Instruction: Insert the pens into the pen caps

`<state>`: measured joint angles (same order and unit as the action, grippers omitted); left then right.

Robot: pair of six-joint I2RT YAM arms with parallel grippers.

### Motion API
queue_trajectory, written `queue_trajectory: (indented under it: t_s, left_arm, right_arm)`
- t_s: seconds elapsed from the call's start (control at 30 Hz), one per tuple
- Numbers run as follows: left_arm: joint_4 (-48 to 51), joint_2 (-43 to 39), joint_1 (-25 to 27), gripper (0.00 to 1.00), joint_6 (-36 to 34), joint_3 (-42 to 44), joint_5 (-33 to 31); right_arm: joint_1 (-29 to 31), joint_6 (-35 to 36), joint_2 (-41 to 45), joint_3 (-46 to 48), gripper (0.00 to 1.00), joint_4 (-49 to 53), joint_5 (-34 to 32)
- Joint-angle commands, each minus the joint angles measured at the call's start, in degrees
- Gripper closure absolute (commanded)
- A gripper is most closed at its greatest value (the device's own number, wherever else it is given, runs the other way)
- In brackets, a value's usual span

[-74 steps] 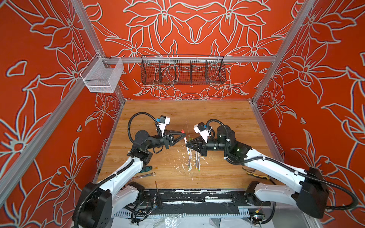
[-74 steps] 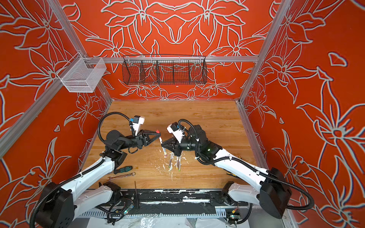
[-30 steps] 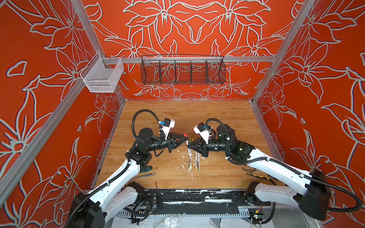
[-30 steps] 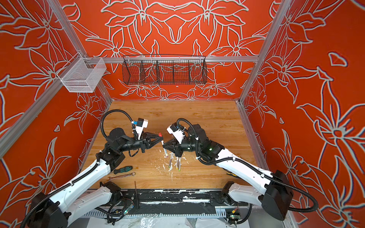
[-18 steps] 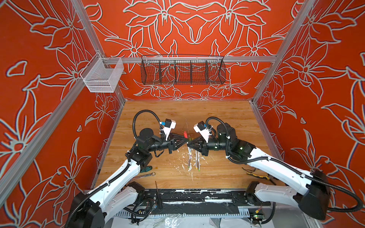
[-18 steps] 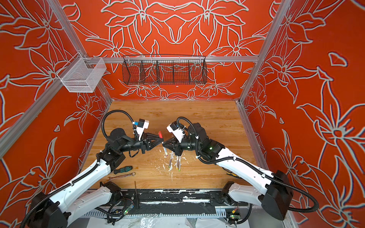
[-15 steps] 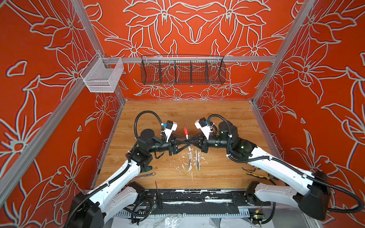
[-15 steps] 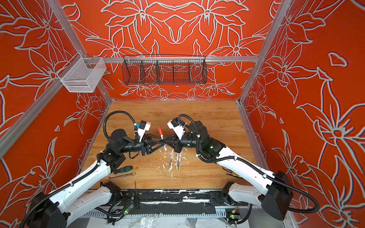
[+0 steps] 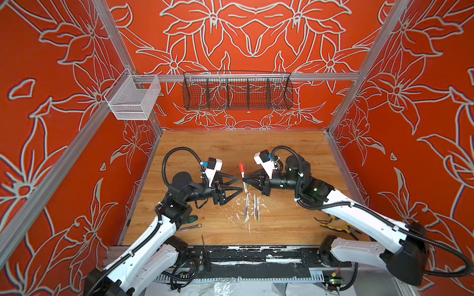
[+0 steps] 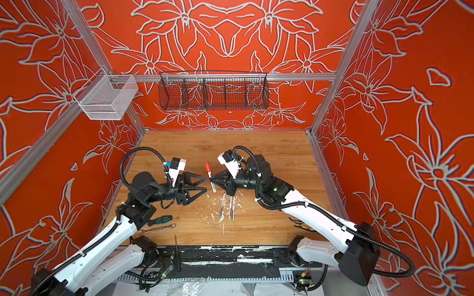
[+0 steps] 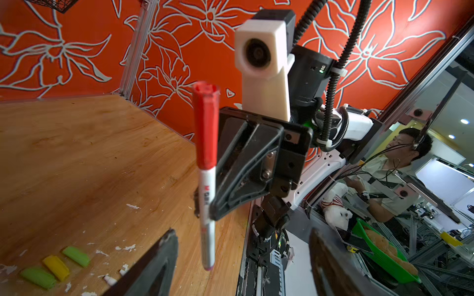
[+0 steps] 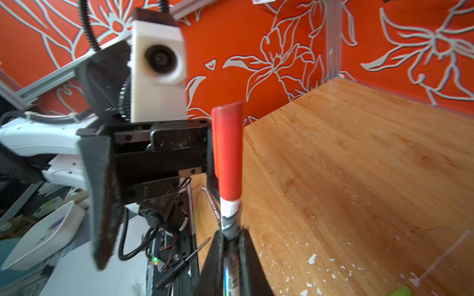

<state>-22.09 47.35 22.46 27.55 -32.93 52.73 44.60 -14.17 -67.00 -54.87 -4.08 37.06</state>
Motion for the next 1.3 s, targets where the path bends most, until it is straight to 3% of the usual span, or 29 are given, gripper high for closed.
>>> queue_trajectory:
  t_s: [0.0,0.13,0.3,0.5,0.57,0.73,0.87,1.27]
  left_arm:
    - [-3.1,0.8,-0.4,0.25,1.1,-0.3,1.5]
    - [-4.2,1.9,-0.4,0.37,1.1,-0.9,4.0]
    - [-4.6,2.0,-0.4,0.59,1.2,-0.8,4.7]
    - [-4.2,1.7,-0.5,0.73,0.6,-1.0,4.7]
    - [-4.2,1.7,-0.5,0.74,0.6,-1.0,4.7]
    - [-3.9,1.1,-0.7,0.65,0.7,-0.8,3.4]
    - [-4.3,0.9,-0.9,0.65,0.9,-0.5,3.2]
    - [-5.2,1.4,-1.0,0.87,1.4,-0.5,3.9]
  right_arm:
    - [-0.2,0.5,-0.8,-2.1,0.99,-0.5,9.3]
    - [-0.1,-0.5,-1.9,-2.6,0.99,-1.6,15.3]
    - [0.0,0.3,-2.4,-3.4,0.99,0.0,16.2]
    - [-0.1,0.9,-3.1,-3.9,0.99,1.3,16.9]
    - [-0.1,0.9,-3.4,-4.0,0.99,1.6,17.2]
    - [0.0,0.9,-3.3,-3.7,0.99,2.0,17.2]
    - [0.0,0.9,-3.2,-3.5,0.99,2.1,17.3]
    - [0.7,0.9,-3.7,-3.5,0.99,1.9,17.9]
